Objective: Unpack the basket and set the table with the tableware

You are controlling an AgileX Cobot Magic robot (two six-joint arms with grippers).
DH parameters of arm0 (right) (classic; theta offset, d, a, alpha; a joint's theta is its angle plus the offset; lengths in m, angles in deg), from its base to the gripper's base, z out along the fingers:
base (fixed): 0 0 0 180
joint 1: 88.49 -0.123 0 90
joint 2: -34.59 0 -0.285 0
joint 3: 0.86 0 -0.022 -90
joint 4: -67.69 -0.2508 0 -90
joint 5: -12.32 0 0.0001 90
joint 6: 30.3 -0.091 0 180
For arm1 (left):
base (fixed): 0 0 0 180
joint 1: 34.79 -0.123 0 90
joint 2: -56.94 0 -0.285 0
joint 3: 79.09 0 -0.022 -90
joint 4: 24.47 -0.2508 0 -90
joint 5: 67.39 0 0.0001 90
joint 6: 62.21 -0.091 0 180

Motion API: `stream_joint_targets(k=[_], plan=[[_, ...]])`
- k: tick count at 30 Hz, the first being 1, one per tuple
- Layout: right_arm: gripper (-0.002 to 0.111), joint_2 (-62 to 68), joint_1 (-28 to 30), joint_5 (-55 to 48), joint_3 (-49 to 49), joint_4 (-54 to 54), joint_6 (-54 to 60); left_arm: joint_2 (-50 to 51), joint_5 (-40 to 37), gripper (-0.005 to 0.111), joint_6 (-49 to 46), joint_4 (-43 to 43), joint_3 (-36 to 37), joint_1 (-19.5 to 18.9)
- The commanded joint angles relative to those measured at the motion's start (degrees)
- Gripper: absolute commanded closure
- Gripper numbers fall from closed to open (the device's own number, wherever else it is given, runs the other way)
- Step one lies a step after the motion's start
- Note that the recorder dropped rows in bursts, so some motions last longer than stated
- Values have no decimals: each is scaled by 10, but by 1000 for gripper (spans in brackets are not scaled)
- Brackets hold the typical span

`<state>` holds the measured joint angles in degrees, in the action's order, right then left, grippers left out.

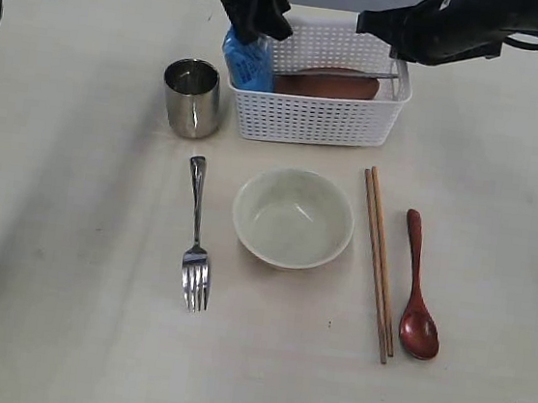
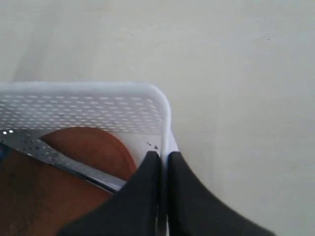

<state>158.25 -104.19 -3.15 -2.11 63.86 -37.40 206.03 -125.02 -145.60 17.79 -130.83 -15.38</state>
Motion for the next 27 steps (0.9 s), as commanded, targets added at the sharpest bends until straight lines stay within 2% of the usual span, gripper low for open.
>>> stream_joint_targets(k=[1,6,12,15,17,21,27], plan=[[97,5,1,-8,-1,8,13,-6,8,63,16,-2,-2,-2],[67,12,1,-13,-1,8,13,-8,27,63,32,-2,-2,-2],[65,-8,1,2,-1,18,36,-29,57,63,59,1,-2,-6],[65,-31,1,-10,-11,19,103,-49,55,63,71,1,-2,-16],[65,-36,1,-72,-42,19,165,-62,48,63,88,3,-2,-29],[65,-14,1,-263,-162,9,335,-74,7,63,107,37,-2,-59],[65,48,-1,-504,-308,-126,600,-77,-74,63,111,104,-2,-94]])
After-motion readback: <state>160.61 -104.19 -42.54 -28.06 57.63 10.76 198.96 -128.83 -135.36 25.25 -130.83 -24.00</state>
